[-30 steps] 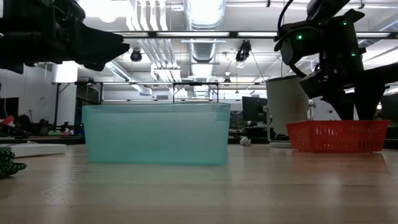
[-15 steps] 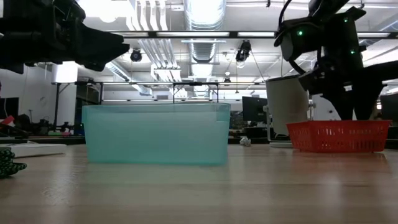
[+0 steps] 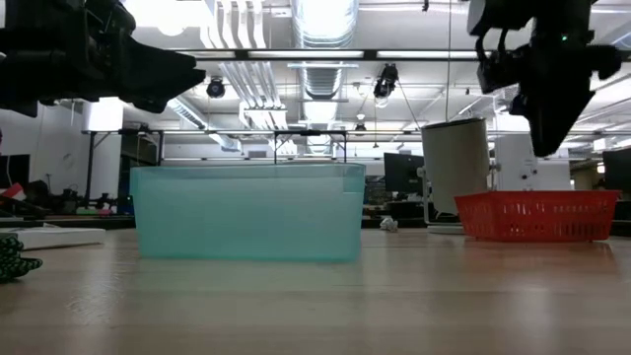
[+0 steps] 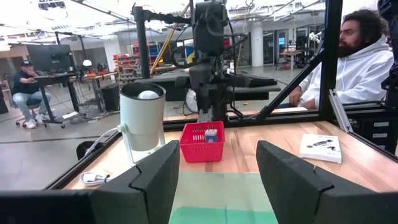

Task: Pick and place items into bin
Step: Put the bottom right card reader box into the black basket

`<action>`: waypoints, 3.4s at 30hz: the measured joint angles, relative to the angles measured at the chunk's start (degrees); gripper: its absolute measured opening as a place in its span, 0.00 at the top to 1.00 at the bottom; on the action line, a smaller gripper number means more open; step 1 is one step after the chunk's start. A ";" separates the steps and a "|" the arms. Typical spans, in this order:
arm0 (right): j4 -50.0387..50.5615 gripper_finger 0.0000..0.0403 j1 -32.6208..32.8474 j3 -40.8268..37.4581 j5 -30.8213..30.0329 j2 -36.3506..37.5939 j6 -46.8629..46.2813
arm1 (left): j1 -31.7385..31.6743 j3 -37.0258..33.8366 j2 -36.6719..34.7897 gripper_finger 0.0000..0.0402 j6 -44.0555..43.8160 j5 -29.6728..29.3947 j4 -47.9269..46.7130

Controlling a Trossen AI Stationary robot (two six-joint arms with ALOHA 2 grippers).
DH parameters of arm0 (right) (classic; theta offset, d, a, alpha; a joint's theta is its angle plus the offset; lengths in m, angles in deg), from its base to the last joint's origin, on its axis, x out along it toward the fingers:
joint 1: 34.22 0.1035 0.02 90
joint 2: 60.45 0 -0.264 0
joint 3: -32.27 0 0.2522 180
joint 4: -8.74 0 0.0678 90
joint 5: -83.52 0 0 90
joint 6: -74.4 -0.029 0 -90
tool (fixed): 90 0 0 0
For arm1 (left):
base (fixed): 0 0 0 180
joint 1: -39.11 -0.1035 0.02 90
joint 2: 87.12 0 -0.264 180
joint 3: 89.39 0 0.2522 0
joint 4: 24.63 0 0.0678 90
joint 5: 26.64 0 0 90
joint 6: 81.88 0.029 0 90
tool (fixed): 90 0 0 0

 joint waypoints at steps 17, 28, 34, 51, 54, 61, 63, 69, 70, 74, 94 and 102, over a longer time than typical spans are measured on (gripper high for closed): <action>-17.97 0.77 14.81 0.77 1.54 10.25 -3.47 | 0.02 -0.02 0.00 0.51 0.01 0.00 0.00; -18.34 0.81 29.40 0.72 -10.78 6.34 -11.20 | 0.02 -0.04 0.00 0.51 -0.01 0.00 0.02; -18.47 0.83 34.67 0.72 -11.13 3.34 -18.47 | 0.07 0.00 0.00 0.51 -0.01 0.00 0.04; -18.62 0.83 42.68 8.63 -11.49 -9.24 -31.97 | 0.06 -0.09 0.02 0.51 -0.36 0.00 0.00; -18.15 0.83 43.81 11.82 -11.48 -12.81 -32.29 | 0.04 -0.09 0.02 0.51 -0.36 0.00 0.02; -13.10 0.83 45.39 19.46 -11.53 -21.12 -34.29 | 0.00 -0.09 0.62 0.51 -0.34 0.00 -0.02; -11.12 0.83 45.67 21.68 -11.35 -23.24 -36.42 | 0.00 -0.07 0.84 0.51 -0.34 0.00 -0.02; -5.11 0.83 45.72 26.96 -7.97 -28.40 -41.55 | 0.00 -0.09 1.47 0.51 -0.34 0.00 0.02; -4.75 0.83 45.72 27.66 -7.11 -29.09 -42.04 | 0.00 -0.09 1.55 0.51 -0.34 0.00 -0.02; -4.40 0.83 45.72 29.58 -5.77 -31.17 -44.24 | 0.01 -0.12 1.55 0.51 -0.35 0.02 -0.06; -6.08 0.59 46.49 30.40 0.90 -33.99 -53.08 | 0.02 0.07 2.64 0.51 0.16 0.02 -0.04; -9.20 0.54 47.61 30.36 2.21 -34.03 -57.79 | 0.07 -0.02 2.89 0.51 0.08 0.03 -0.01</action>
